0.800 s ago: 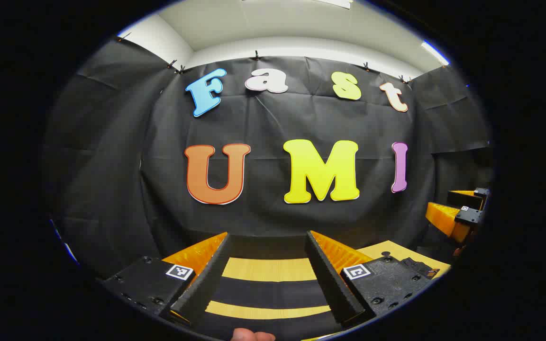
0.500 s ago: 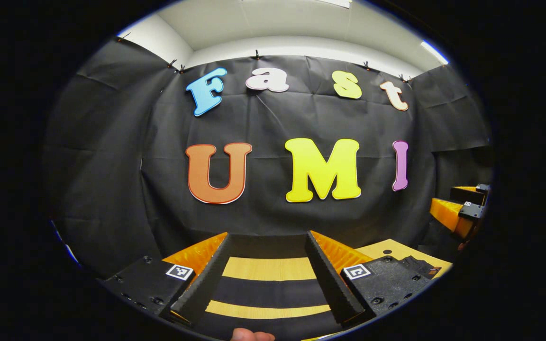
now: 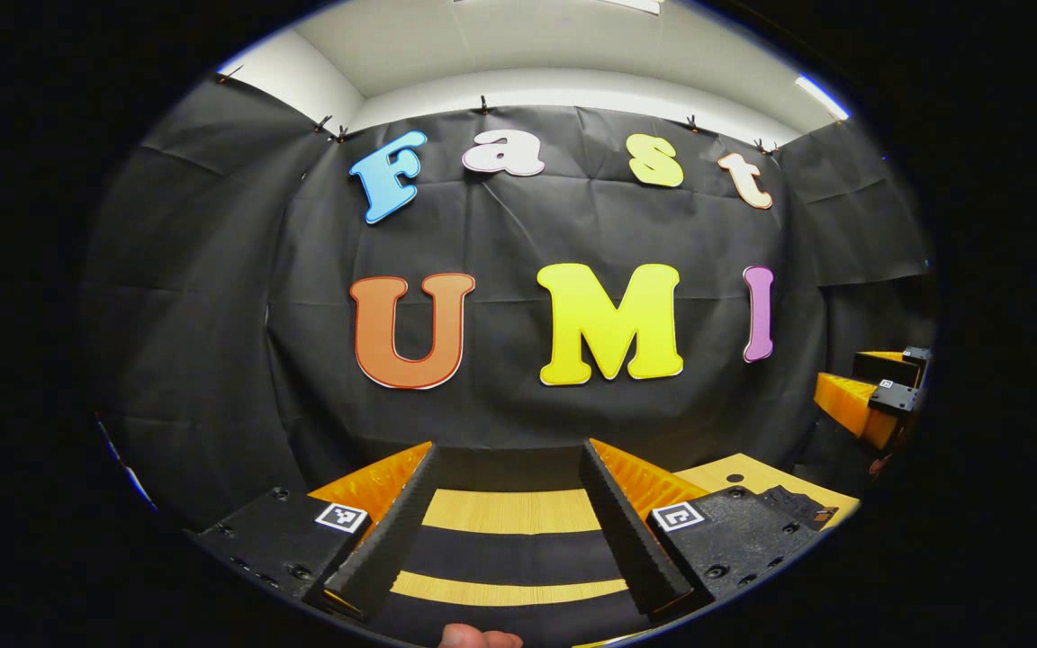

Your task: Grasp the waist and the cuffs of the jeans and fold them to make the two legs overlap; first hold the waist and fold one-third of the jeans toward the cuffs, then hold the cuffs and fold the remaining one-third in the same direction to finish folding.

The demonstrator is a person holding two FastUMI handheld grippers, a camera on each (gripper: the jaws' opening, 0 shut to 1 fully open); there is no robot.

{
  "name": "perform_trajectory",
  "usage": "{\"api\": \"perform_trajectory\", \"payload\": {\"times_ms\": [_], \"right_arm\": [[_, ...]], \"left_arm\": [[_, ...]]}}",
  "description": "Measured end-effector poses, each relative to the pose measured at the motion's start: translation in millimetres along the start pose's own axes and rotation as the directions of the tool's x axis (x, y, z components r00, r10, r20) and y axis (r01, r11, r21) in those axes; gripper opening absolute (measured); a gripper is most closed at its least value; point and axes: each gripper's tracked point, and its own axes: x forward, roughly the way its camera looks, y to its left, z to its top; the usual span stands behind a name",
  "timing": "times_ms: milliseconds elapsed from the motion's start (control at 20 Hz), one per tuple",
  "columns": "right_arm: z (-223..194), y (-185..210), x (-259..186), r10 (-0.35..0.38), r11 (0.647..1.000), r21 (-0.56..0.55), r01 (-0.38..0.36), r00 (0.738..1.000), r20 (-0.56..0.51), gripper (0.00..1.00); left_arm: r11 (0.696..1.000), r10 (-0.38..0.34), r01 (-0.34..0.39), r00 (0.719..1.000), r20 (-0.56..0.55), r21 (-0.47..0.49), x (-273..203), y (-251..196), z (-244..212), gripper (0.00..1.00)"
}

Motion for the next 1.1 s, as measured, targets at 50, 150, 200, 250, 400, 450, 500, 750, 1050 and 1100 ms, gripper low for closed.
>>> {"api": "perform_trajectory", "payload": {"times_ms": [50, 150, 200, 250, 400, 450, 500, 750, 1050, 1100], "right_arm": [[-1.2, -1.7, 0.7, -0.001, 1.0, -0.001, 0.001, 1.0, -0.005, 0.94], [-4.1, -7.5, 3.5, -0.009, 1.0, -0.003, 0.009, 1.0, -0.014, 0.94], [-6.0, -12.3, 5.7, -0.016, 1.0, -0.007, 0.016, 1.0, -0.017, 0.94], [-6.8, -17.9, 7.9, -0.022, 1.0, -0.009, 0.022, 1.0, -0.022, 0.94], [-12.1, -38.2, 14.3, -0.035, 0.999, -0.022, 0.034, 0.999, -0.034, 0.94], [-16.2, -48.6, 17.1, -0.037, 0.999, -0.017, 0.036, 0.998, -0.049, 0.94], [-21.2, -61.8, 18.1, -0.045, 0.999, -0.003, 0.045, 0.997, -0.067, 0.96], [-87.8, -150.3, 13.5, -0.051, 0.962, 0.239, 0.13, 0.95, -0.309, 0.94], [-232.6, -217.7, -35.9, 0.026, 0.663, 0.587, 0.465, 0.77, -0.638, 0.93], [-253.0, -220.9, -45.3, 0.045, 0.596, 0.616, 0.515, 0.745, -0.666, 0.98]], "left_arm": [[1.0, 0.006, -0.006, 1.0, -0.005, -0.002, 1.2, 2.3, -1.8, 0.99], [1.0, 0.02, -0.02, 1.0, -0.008, -0.003, 3.4, 8.3, -3.4, 0.99], [1.0, 0.028, -0.028, 1.0, -0.012, -0.003, 4.8, 12.4, -4.8, 0.99], [0.999, 0.038, -0.038, 0.999, -0.019, -0.003, 6.2, 16.7, -6.4, 0.99], [0.997, 0.074, -0.074, 0.996, -0.04, 0.0, 11.5, 35.2, -17.6, 0.99], [0.995, 0.098, -0.098, 0.993, -0.059, -0.001, 13.2, 47.1, -24.2, 0.99], [0.993, 0.119, -0.12, 0.99, -0.076, -0.01, 12.7, 60.4, -31.2, 1.0], [0.932, 0.255, -0.321, 0.911, -0.325, -0.168, -9.2, 149.0, -119.2, 1.0], [0.593, 0.191, -0.64, 0.701, -0.687, -0.489, -96.1, 189.1, -258.7, 0.99], [0.477, 0.146, -0.688, 0.675, -0.723, -0.546, -106.1, 176.9, -275.8, 0.99]]}}
